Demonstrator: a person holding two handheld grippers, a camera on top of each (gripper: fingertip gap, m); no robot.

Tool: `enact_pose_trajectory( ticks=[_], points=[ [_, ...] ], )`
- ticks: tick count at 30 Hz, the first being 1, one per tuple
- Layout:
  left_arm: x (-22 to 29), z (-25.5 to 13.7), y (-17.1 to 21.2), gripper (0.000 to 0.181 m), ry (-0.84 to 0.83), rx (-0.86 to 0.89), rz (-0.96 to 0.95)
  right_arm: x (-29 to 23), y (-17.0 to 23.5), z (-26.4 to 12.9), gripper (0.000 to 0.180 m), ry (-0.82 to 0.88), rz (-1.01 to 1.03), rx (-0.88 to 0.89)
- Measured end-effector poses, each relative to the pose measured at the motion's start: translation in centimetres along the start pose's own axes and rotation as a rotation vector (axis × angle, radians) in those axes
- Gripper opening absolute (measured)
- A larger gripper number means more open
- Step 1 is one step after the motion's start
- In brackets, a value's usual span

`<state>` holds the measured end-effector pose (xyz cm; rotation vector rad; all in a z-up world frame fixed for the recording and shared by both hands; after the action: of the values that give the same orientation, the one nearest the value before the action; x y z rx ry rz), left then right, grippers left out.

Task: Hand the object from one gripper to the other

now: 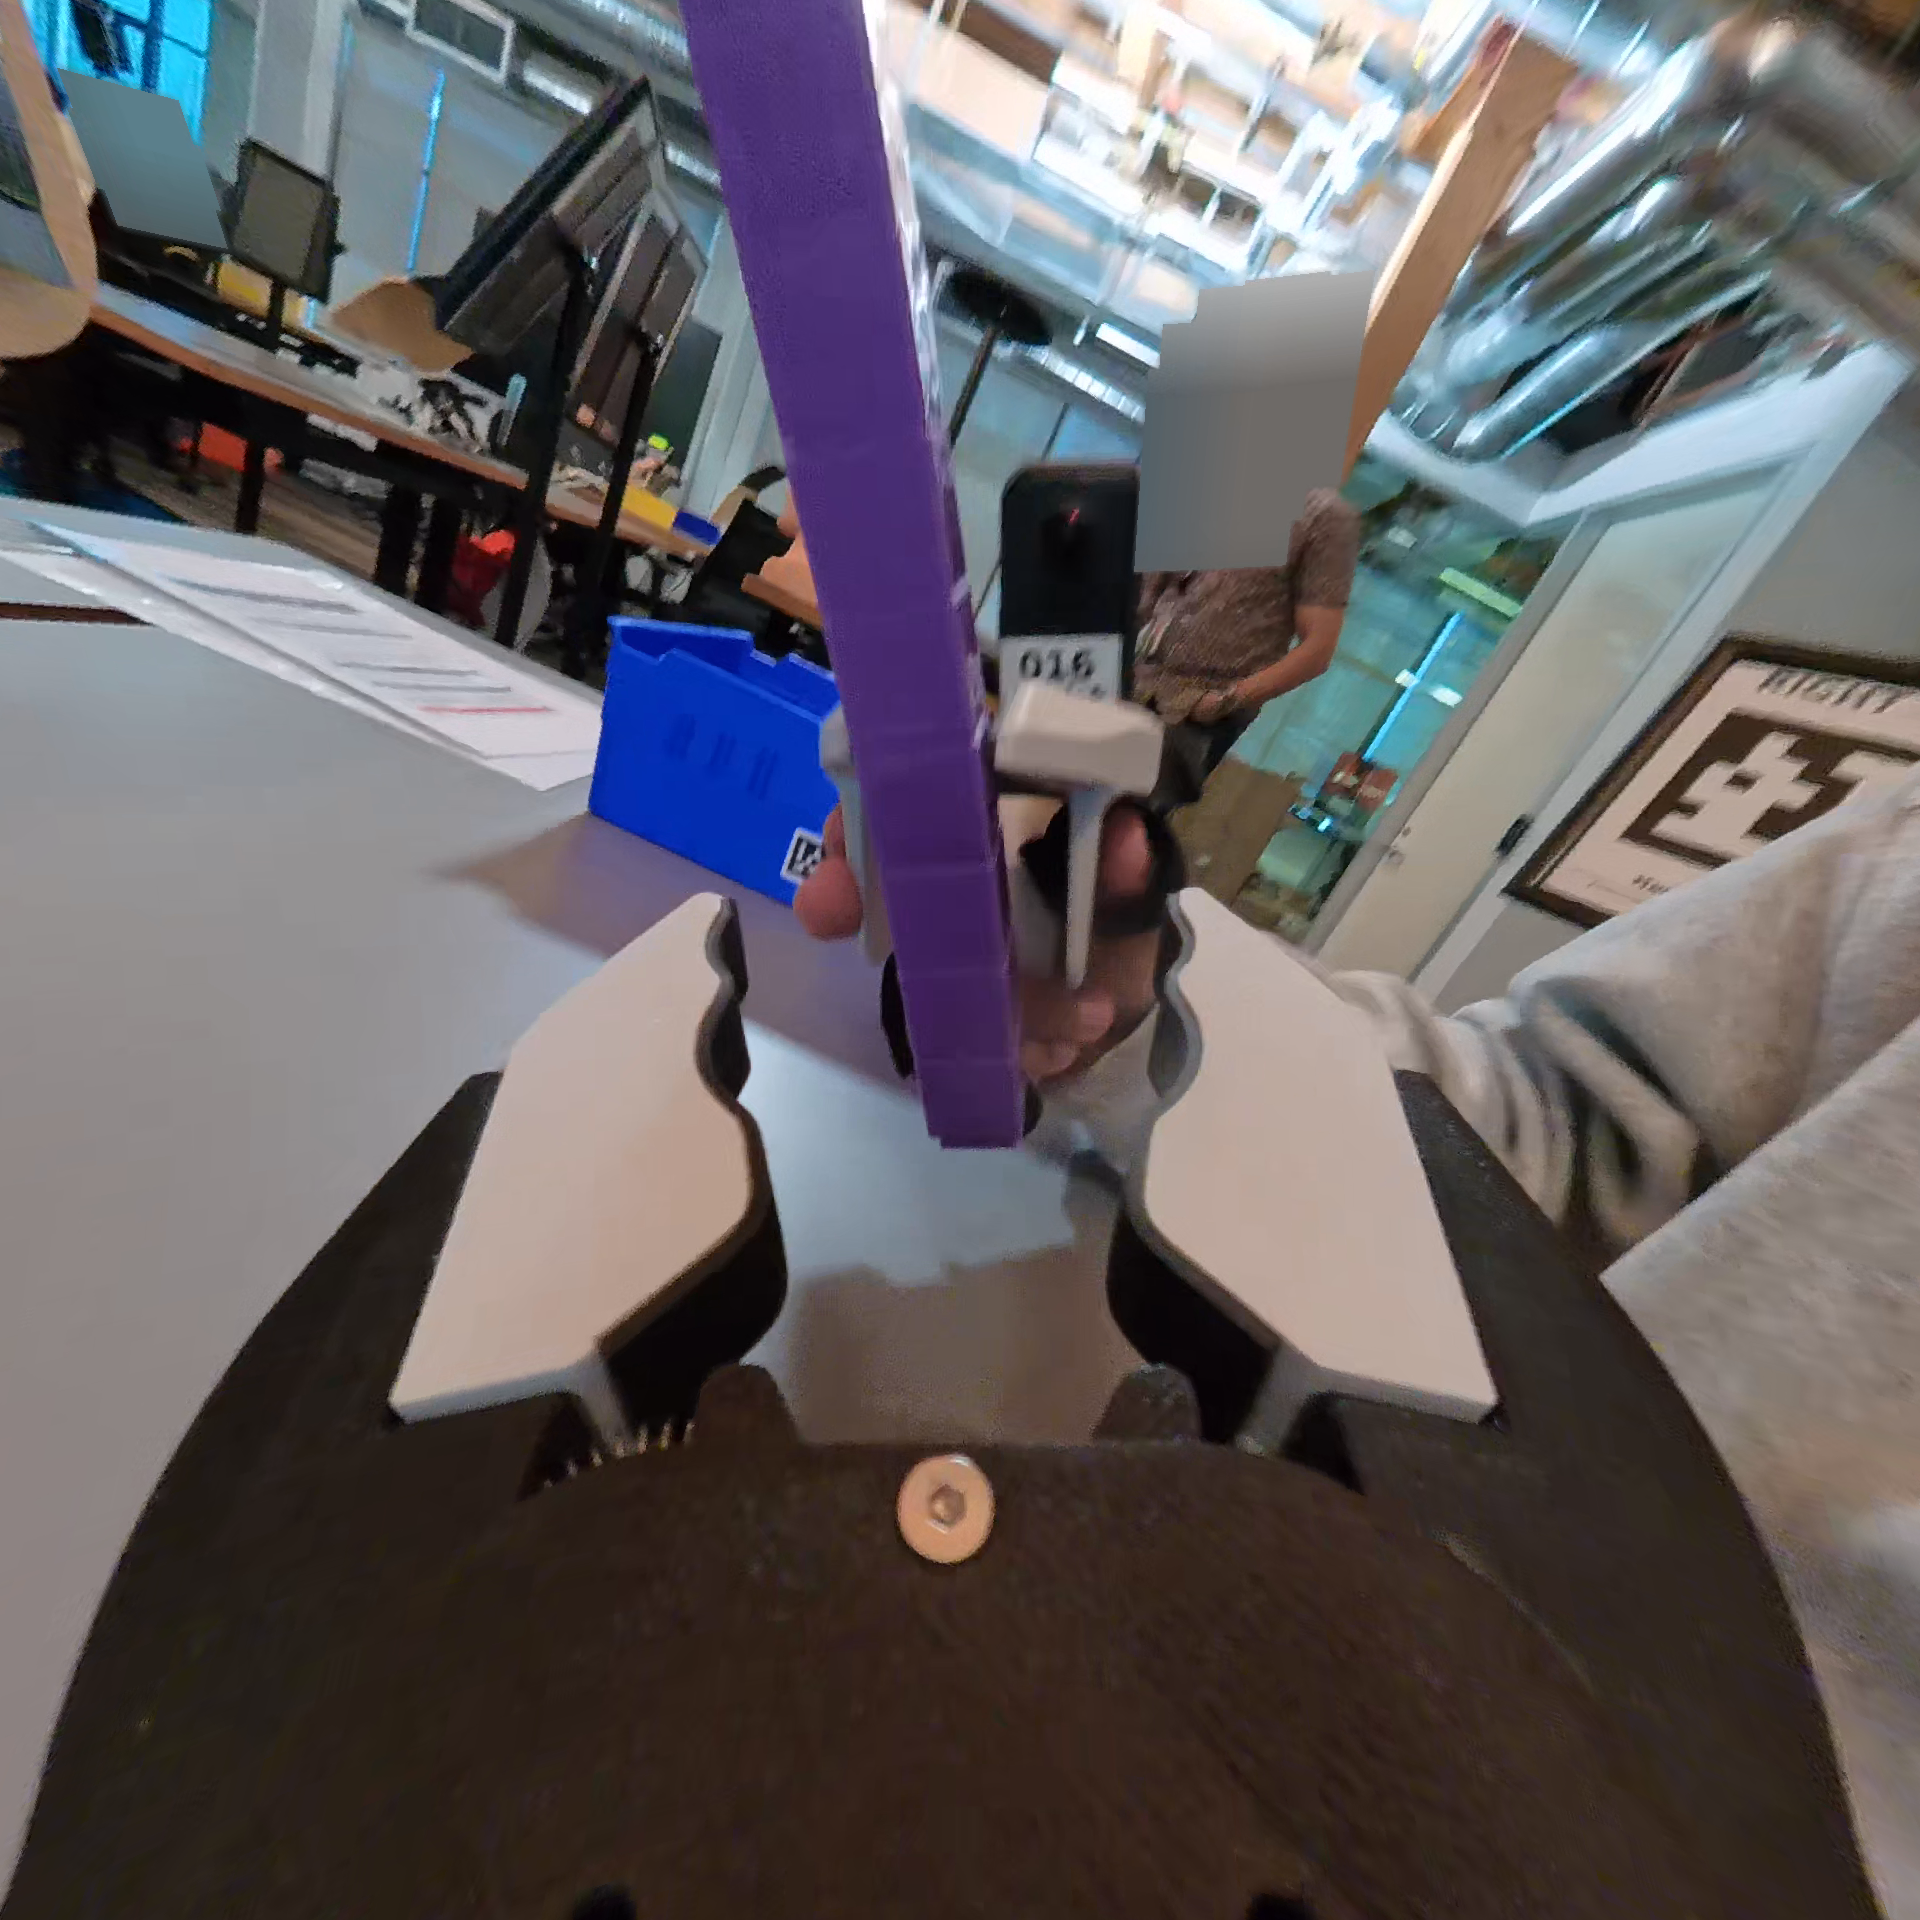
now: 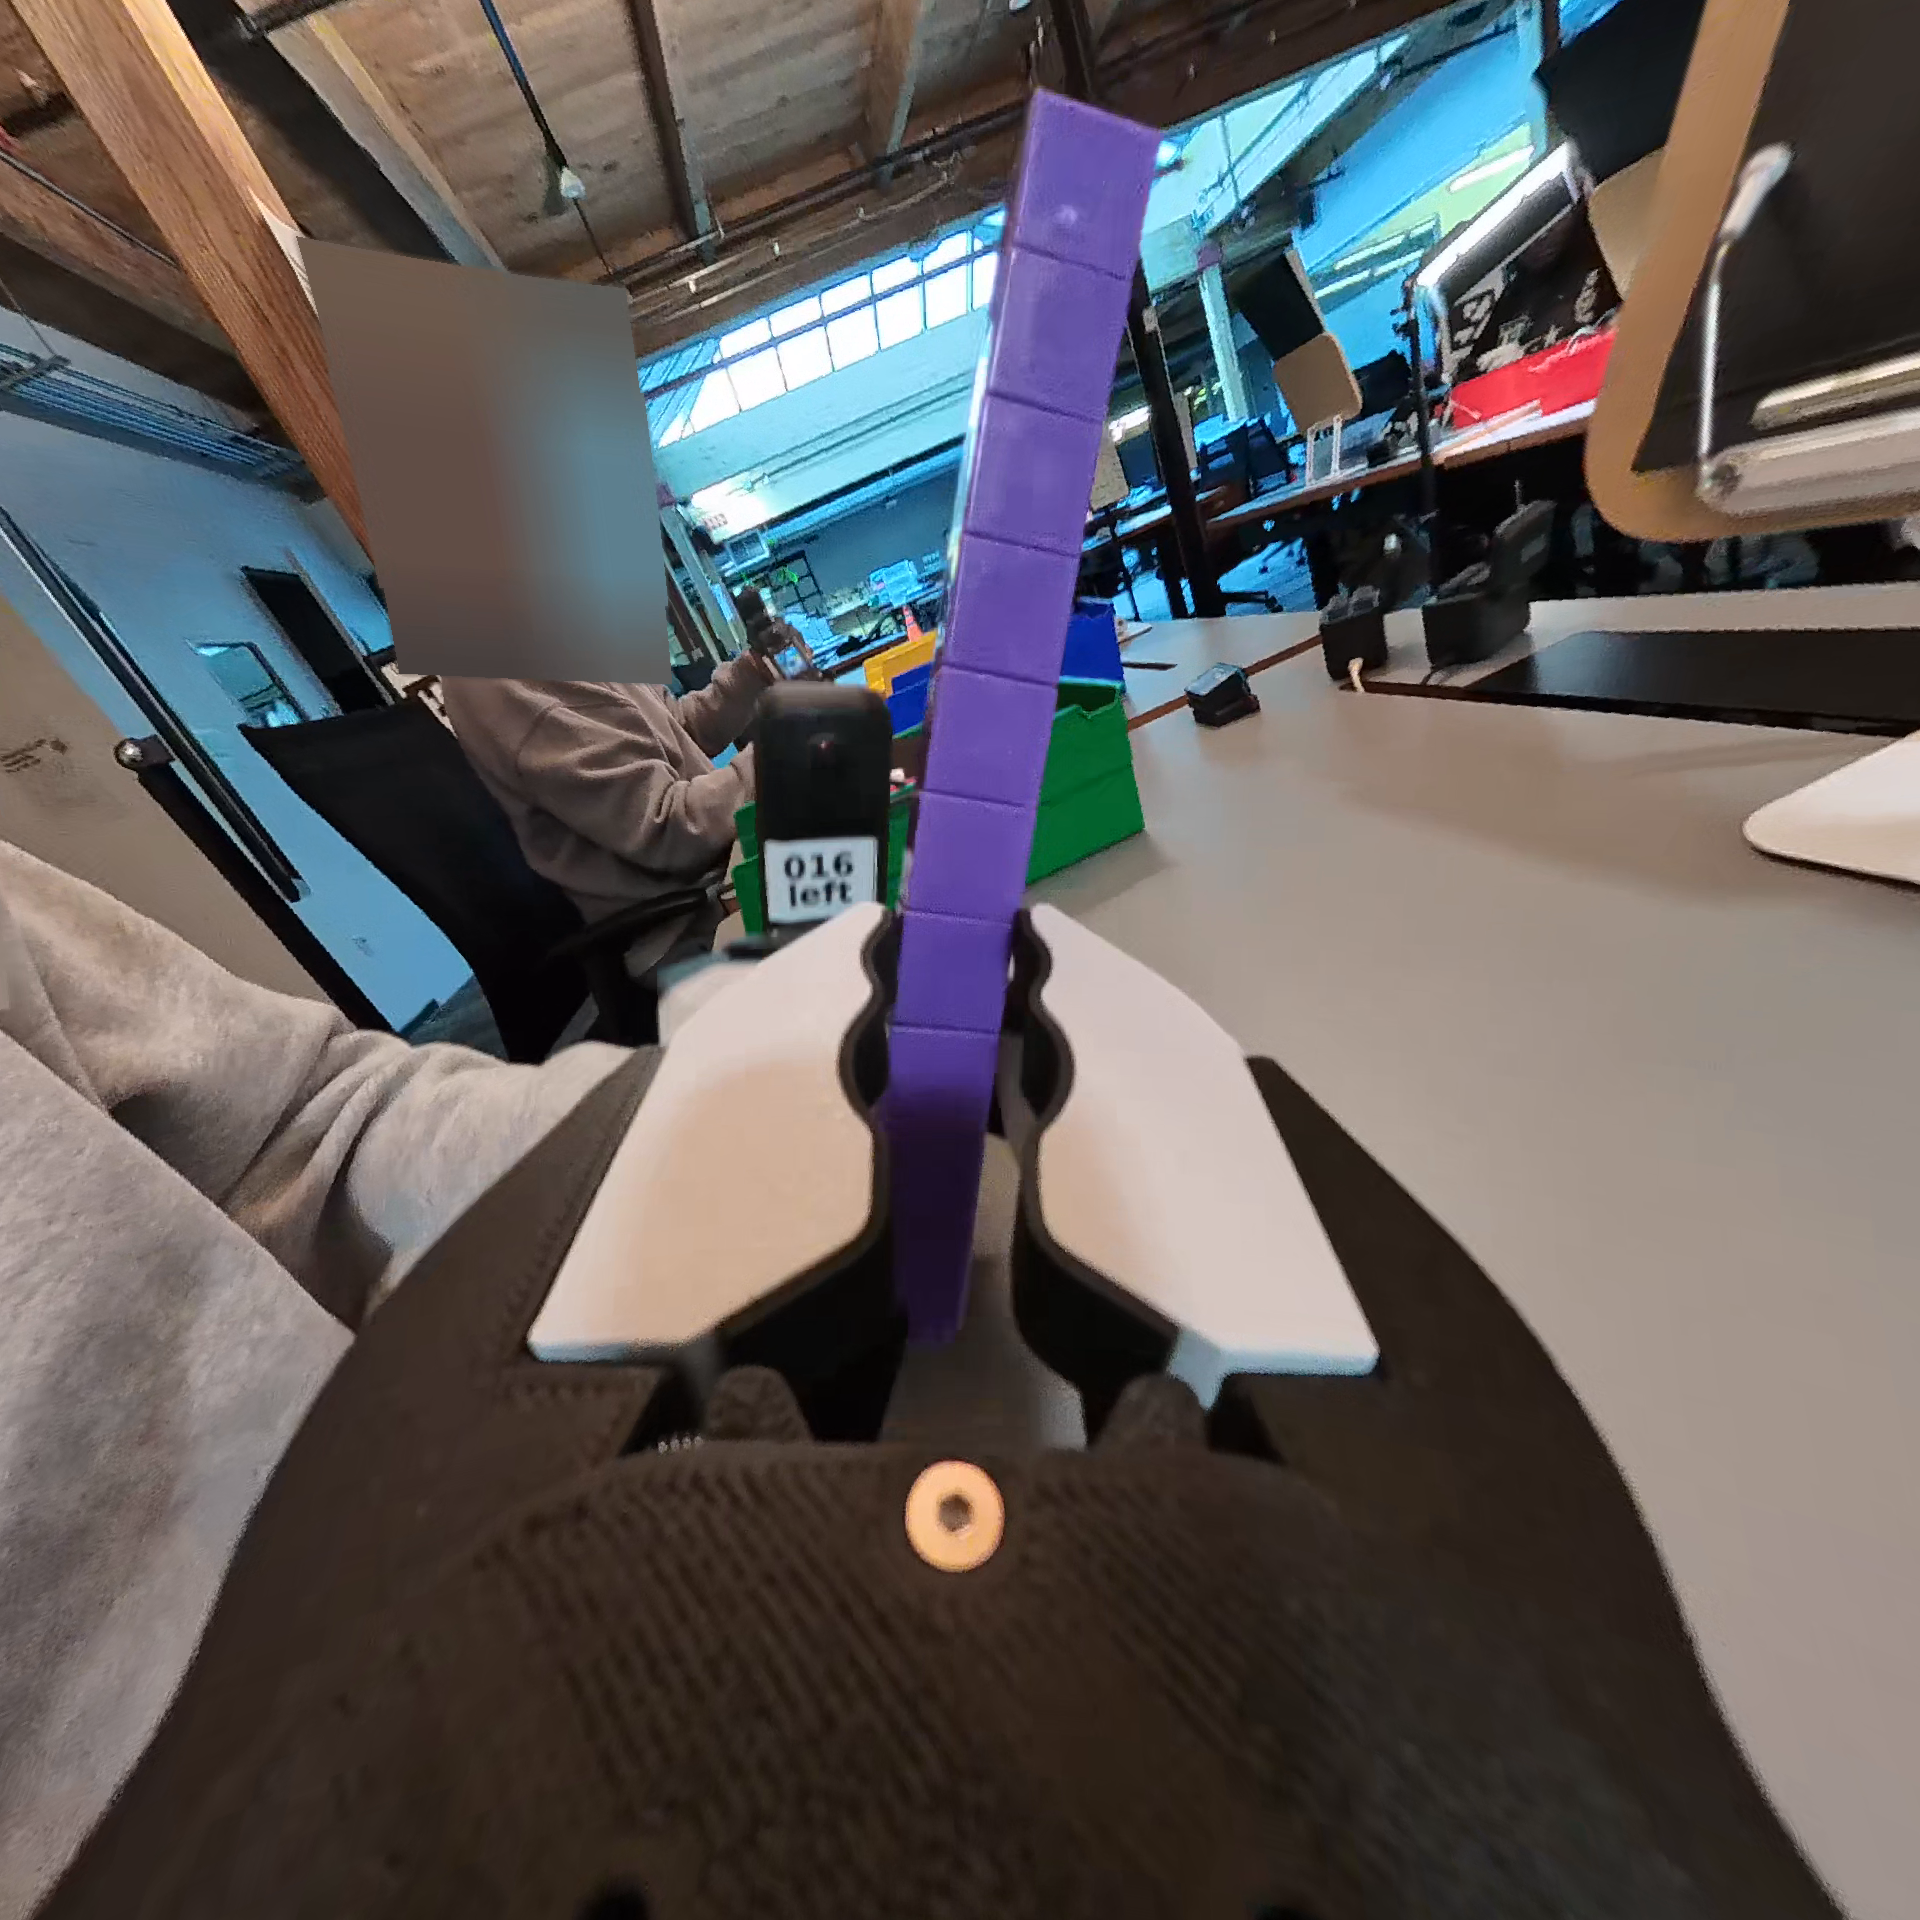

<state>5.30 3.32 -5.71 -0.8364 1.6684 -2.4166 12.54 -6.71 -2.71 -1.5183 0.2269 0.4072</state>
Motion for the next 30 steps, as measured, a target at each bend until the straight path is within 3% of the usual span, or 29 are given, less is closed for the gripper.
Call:
enact_pose_trajectory(
  ticks=[6,14,20,25,30],
  points=[
    [-1.0,-2.6,-1.6,0.06,-0.001,0.17,-0.088,-0.1,2.1,1.0,0.022,-0.031,0.004,-0.085],
    [-0.7,-2.8,-1.8,0.023,-0.011,0.184,-0.054,-0.6,3.3,1.8,0.022,-0.047,-0.001,-0.122],
    [-0.3,-2.6,-2.1,0.022,-0.028,0.134,0.001,-0.5,3.6,1.9,0.022,-0.04,-0.024,-0.128],
    [-0.2,-3.4,-2.8,0.022,-0.047,0.139,0.04,0.2,3.7,1.5,0.05,-0.033,-0.028,-0.144],
    [-0.2,-4.7,-4.0,0.022,-0.028,0.141,0.062,-0.1,4.9,2.1,0.06,-0.034,-0.066,-0.21]
  ],
)
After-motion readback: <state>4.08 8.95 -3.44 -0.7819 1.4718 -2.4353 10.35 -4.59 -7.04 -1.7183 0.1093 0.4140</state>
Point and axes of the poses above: each gripper's, where its closed fingertips meet, z out along the fingers, y out of its underside, x = y × z across the jaws, the point moved 7 cm from there along -z, back along the fingers, and after that the axes turned 10 degrees about y, right-handed, at the moved point
